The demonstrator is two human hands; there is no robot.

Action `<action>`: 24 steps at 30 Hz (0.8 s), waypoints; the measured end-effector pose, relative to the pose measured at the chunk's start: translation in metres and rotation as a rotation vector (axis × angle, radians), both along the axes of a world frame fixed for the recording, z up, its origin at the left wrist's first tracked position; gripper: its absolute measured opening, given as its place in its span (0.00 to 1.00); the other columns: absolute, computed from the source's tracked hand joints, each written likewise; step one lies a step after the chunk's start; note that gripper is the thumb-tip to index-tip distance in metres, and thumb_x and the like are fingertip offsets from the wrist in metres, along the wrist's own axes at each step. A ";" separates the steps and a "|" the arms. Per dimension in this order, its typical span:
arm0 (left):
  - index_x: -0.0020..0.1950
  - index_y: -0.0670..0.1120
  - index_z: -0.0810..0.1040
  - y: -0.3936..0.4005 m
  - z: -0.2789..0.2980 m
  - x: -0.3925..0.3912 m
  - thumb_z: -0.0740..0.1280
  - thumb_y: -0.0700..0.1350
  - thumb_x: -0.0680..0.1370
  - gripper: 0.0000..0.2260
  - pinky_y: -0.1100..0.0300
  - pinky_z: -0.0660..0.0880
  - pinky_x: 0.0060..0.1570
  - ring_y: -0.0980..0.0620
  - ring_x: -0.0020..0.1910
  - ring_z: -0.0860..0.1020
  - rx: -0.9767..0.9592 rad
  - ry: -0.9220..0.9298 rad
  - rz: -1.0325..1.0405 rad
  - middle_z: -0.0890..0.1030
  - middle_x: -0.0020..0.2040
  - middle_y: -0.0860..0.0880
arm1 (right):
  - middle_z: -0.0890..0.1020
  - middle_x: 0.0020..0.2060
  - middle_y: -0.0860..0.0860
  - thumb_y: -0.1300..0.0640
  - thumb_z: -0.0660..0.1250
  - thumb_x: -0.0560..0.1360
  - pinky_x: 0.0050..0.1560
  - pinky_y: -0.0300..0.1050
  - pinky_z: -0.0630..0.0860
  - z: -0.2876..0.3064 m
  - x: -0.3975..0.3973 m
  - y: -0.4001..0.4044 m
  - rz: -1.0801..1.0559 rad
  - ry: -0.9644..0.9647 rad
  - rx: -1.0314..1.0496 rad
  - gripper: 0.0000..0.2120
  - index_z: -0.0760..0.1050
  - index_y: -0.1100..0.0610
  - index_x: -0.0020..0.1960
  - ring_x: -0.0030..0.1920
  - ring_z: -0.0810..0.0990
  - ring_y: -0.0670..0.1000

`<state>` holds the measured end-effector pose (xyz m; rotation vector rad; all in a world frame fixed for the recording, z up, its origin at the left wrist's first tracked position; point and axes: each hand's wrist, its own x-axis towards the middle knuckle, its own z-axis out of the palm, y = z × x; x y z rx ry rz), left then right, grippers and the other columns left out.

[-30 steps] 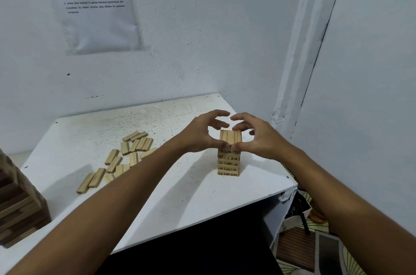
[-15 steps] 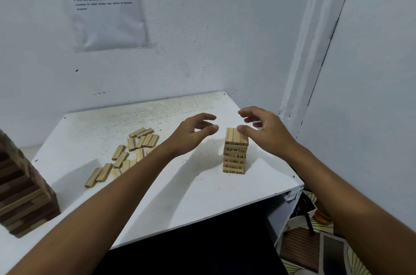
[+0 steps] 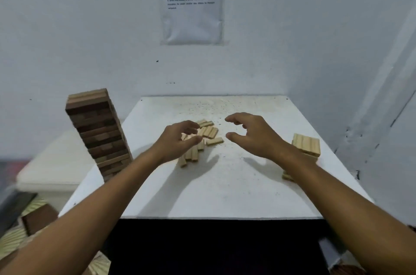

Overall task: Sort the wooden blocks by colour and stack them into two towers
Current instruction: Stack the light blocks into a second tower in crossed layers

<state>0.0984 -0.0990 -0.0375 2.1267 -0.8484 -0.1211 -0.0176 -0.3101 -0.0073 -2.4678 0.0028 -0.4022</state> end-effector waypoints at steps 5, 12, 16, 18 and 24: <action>0.64 0.46 0.78 0.049 -0.032 -0.013 0.69 0.53 0.77 0.18 0.61 0.72 0.56 0.54 0.59 0.76 0.107 -0.125 0.121 0.80 0.60 0.50 | 0.76 0.66 0.49 0.53 0.68 0.75 0.64 0.47 0.70 -0.043 0.032 0.044 0.074 0.147 -0.015 0.21 0.73 0.53 0.68 0.66 0.73 0.50; 0.73 0.48 0.70 0.066 -0.065 -0.032 0.67 0.51 0.78 0.24 0.49 0.50 0.77 0.52 0.78 0.53 0.268 -0.254 0.121 0.63 0.77 0.51 | 0.63 0.76 0.54 0.51 0.60 0.80 0.75 0.54 0.53 -0.084 0.046 0.084 0.106 0.136 -0.284 0.25 0.63 0.55 0.75 0.78 0.51 0.57; 0.74 0.49 0.68 0.055 -0.070 -0.037 0.63 0.52 0.79 0.24 0.50 0.41 0.76 0.53 0.79 0.47 0.323 -0.364 0.085 0.61 0.78 0.52 | 0.56 0.78 0.52 0.49 0.49 0.83 0.76 0.60 0.40 -0.095 0.050 0.088 0.134 0.177 -0.469 0.25 0.56 0.56 0.78 0.79 0.42 0.56; 0.73 0.49 0.70 0.052 -0.071 -0.038 0.61 0.52 0.80 0.21 0.50 0.39 0.76 0.53 0.79 0.47 0.332 -0.391 0.056 0.63 0.77 0.52 | 0.57 0.78 0.52 0.47 0.42 0.82 0.76 0.60 0.39 -0.100 0.046 0.087 0.155 0.173 -0.531 0.27 0.56 0.57 0.78 0.79 0.43 0.56; 0.64 0.45 0.79 0.056 -0.072 -0.047 0.63 0.47 0.80 0.15 0.54 0.55 0.74 0.49 0.74 0.65 0.184 -0.438 0.011 0.76 0.67 0.49 | 0.55 0.79 0.54 0.56 0.47 0.84 0.77 0.48 0.42 -0.102 0.025 0.088 0.227 0.165 -0.483 0.24 0.52 0.59 0.79 0.79 0.48 0.53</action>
